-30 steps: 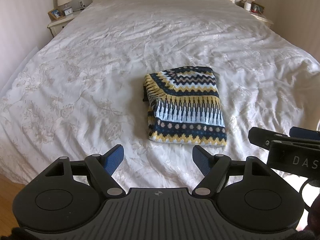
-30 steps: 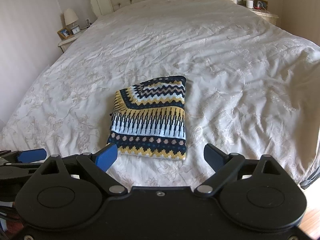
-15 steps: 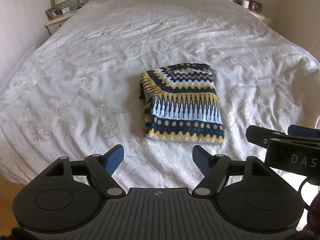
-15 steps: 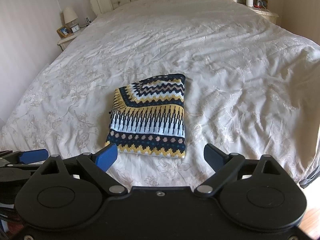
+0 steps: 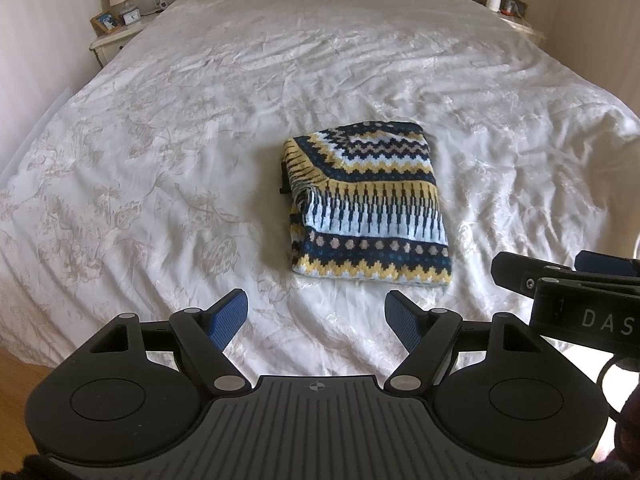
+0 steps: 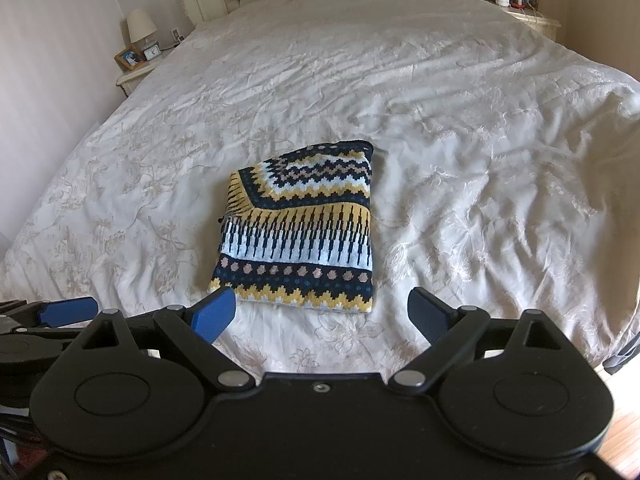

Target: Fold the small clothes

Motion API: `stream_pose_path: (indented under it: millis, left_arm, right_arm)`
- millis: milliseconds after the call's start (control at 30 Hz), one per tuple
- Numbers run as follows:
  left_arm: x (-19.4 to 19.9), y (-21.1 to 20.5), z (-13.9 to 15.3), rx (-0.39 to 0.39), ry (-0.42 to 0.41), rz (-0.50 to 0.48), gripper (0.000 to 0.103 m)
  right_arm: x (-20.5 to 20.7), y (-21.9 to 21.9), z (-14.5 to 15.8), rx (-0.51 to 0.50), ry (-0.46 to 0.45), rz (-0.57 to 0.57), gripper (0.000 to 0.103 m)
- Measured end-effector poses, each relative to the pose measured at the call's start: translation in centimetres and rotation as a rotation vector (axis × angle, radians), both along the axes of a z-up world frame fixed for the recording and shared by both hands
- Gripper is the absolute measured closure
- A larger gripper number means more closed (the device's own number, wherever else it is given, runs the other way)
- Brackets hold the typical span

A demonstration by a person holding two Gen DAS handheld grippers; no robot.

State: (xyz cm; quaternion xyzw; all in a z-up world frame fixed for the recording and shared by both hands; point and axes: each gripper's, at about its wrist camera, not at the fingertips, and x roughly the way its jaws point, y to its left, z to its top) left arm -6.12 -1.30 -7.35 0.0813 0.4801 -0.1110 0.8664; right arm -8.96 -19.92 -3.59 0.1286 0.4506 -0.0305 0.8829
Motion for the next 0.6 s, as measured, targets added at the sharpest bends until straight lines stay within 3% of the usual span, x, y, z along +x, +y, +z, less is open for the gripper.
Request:
stream_pose_path:
  millis: [600]
  left_arm:
    - [0.8, -1.1, -0.1, 0.018, 0.001, -0.026, 0.028]
  right_arm:
    - [0.7, -0.6, -0.5, 0.03, 0.013, -0.013, 0.01]
